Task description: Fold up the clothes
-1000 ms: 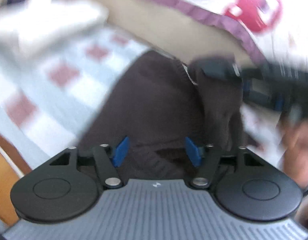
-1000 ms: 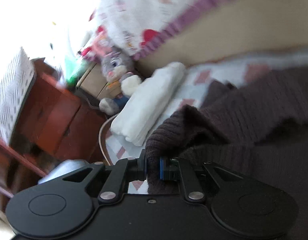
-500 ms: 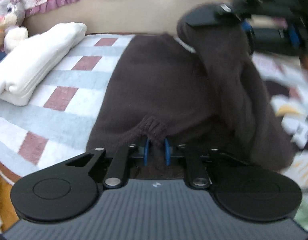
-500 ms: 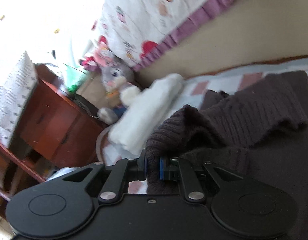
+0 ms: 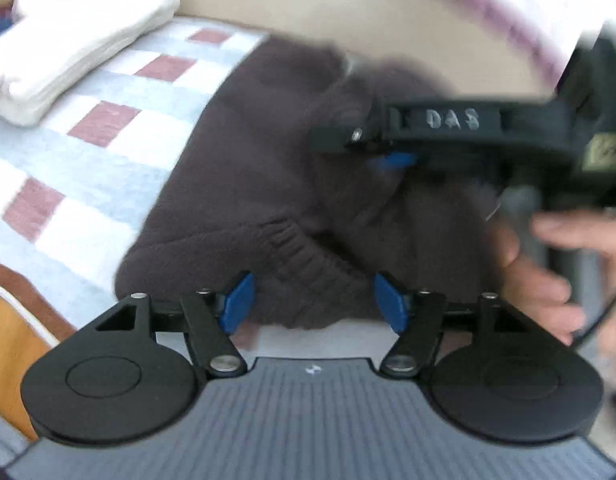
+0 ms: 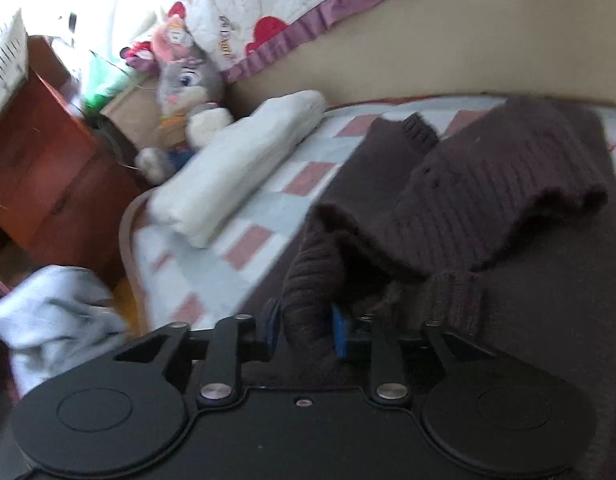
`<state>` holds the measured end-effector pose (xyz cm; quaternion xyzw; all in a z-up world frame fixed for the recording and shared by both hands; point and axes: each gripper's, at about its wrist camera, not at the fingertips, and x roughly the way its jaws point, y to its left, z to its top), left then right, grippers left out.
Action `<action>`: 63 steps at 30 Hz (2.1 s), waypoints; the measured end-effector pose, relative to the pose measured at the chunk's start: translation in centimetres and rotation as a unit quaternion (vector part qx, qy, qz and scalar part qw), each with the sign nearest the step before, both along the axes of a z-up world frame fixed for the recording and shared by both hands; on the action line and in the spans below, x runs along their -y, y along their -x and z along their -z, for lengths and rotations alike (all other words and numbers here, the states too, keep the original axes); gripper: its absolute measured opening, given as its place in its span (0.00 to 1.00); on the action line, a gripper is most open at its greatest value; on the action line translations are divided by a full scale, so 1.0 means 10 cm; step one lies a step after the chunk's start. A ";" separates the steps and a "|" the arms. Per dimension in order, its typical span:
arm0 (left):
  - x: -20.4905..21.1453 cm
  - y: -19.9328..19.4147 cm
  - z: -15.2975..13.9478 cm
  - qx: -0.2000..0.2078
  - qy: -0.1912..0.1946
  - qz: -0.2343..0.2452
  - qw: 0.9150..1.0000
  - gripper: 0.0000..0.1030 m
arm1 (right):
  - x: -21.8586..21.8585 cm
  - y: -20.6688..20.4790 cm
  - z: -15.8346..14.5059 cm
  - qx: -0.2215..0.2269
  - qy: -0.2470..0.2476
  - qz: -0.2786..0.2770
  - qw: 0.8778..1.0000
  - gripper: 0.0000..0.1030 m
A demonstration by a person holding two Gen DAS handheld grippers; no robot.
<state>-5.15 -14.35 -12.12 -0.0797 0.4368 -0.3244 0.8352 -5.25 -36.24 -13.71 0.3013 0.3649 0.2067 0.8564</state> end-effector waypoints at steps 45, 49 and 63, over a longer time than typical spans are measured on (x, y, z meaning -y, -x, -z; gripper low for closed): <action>0.03 -0.65 0.07 0.003 -0.095 -0.185 0.978 0.19 | 0.08 0.95 0.00 0.130 0.038 0.055 0.989 0.65; 0.09 -0.54 0.01 0.025 -0.134 -0.158 0.978 0.19 | 0.45 0.71 0.41 0.034 -0.068 0.072 0.995 0.65; 0.14 -0.18 -0.39 0.034 -0.100 -0.104 0.989 0.45 | -0.23 0.77 0.23 0.068 -0.040 -0.084 0.993 0.55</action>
